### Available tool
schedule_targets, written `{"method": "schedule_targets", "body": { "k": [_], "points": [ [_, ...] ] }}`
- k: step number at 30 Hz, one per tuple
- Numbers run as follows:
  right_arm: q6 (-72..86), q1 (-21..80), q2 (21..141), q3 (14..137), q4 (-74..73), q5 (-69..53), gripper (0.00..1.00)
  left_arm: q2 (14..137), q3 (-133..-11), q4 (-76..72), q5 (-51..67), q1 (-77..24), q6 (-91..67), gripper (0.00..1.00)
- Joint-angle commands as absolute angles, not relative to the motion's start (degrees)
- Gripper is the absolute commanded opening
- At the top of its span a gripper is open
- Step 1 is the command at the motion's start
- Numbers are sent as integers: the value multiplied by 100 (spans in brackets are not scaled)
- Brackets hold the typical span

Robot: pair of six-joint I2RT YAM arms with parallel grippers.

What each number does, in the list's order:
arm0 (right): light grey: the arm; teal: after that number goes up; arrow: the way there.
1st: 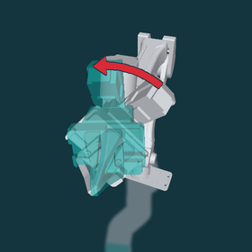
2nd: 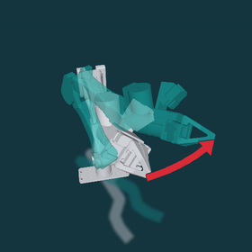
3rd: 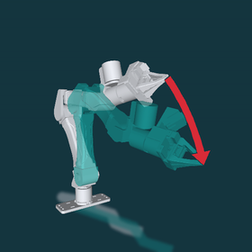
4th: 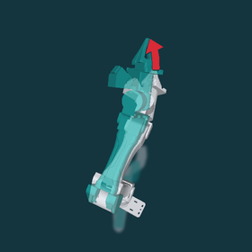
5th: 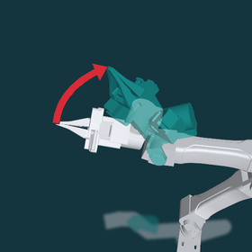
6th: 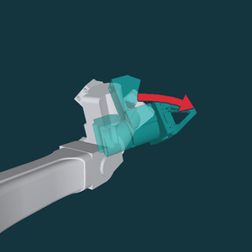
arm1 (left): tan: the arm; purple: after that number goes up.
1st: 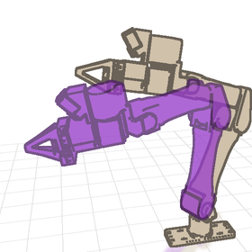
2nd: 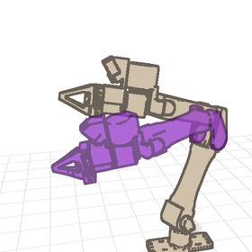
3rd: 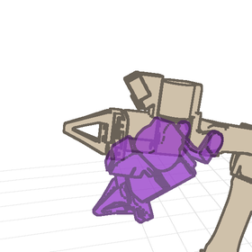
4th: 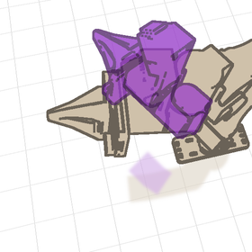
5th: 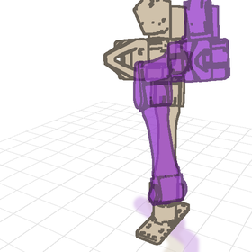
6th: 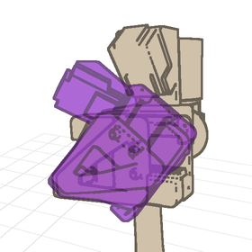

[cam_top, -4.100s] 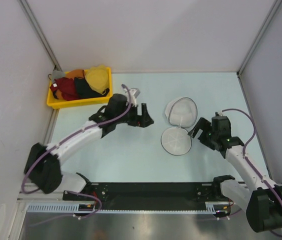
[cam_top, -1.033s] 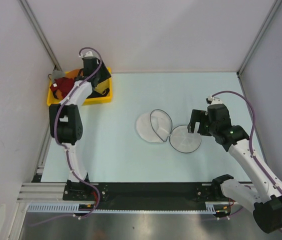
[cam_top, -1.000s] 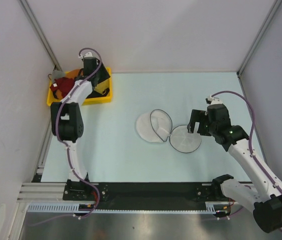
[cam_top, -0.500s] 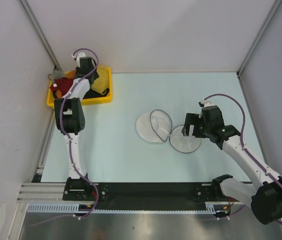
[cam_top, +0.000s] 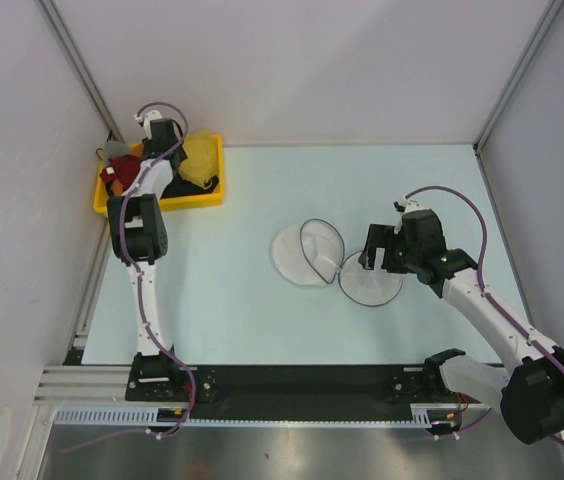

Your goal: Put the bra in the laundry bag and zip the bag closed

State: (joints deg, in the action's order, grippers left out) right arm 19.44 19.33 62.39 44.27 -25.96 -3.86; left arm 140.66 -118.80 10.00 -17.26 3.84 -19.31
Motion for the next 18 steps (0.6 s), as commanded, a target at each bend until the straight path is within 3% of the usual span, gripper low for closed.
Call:
{"method": "schedule_targets", "body": {
  "k": [1,5,8,9,13,18],
  "points": [
    [1951,1951,6267,4438,-2364,-536,100,14159,-12296,1063,-1319,483,-2222,51],
    [1986,1942,6249,4465,-2373,-580,100,14343,-12374,949,-504,545,-2504,46],
    [2004,1942,6179,4474,-2399,-598,100,14396,-12410,932,-317,554,-2724,34],
    [2004,1942,6170,4474,-2399,-598,100,14396,-12410,932,-299,562,-2786,24],
    [2004,1951,6170,4526,-2461,-580,100,14081,-12314,897,-308,554,-2830,1],
    [2065,1960,6354,4588,-2557,-589,100,13150,-11901,870,-308,545,-3049,0]
  ]
}}
